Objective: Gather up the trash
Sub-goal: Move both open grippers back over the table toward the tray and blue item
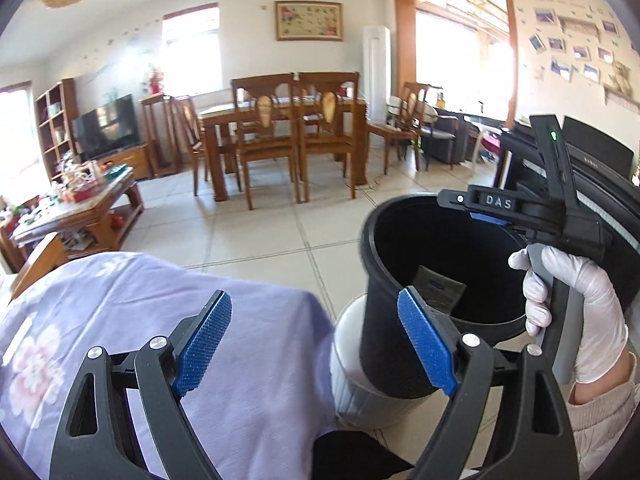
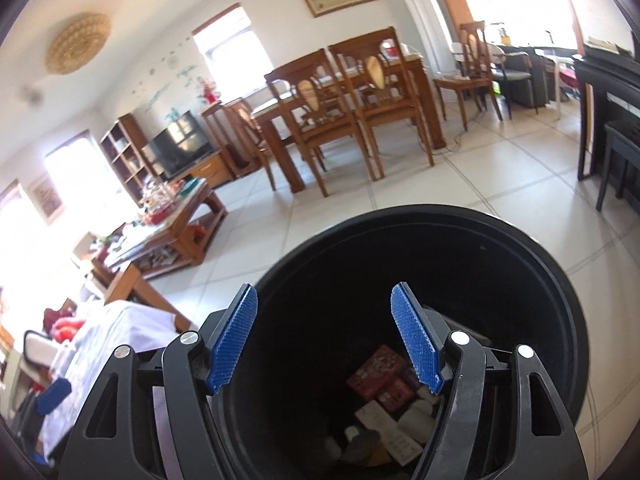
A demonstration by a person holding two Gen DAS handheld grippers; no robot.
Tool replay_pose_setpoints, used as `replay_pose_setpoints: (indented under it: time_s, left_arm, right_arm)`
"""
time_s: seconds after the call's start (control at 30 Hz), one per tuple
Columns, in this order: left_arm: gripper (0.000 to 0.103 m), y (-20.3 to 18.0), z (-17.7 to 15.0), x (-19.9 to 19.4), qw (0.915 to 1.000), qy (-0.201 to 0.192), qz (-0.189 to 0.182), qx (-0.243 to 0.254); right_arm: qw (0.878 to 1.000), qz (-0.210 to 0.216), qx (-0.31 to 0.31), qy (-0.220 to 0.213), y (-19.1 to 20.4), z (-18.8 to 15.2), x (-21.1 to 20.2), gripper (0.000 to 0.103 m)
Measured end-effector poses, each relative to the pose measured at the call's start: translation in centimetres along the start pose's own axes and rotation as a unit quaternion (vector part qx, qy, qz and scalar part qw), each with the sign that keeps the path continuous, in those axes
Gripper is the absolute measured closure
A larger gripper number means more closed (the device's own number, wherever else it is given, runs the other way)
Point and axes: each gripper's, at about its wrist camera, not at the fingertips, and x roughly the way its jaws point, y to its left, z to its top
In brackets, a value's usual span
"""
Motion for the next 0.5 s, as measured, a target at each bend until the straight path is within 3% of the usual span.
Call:
replay_pose_setpoints:
  time_s: [0.13,0.4,0.5]
  left_arm:
    - [0.013,2.9,-0.8,-2.0,0.9993,-0.009,0.03,-0.02]
    - [0.013,10.0,-3.2,-5.8,0.9936,-0.017,0.091,-0.064]
    - [0.013,13.0,-4.4,-7.1,0.9897,-0.013,0.114,-0.086]
  right_arm:
    - [0.999,0.031,-0.032,0.014,3.8,-0.7,0.5,0.033]
    - [0.988,0.086,-0.116,0.05,13.6,-2.2,2.0,0.033]
    - [0.982,0.114,-0.142,0.058,17.6,-2.9,2.5,0.022]
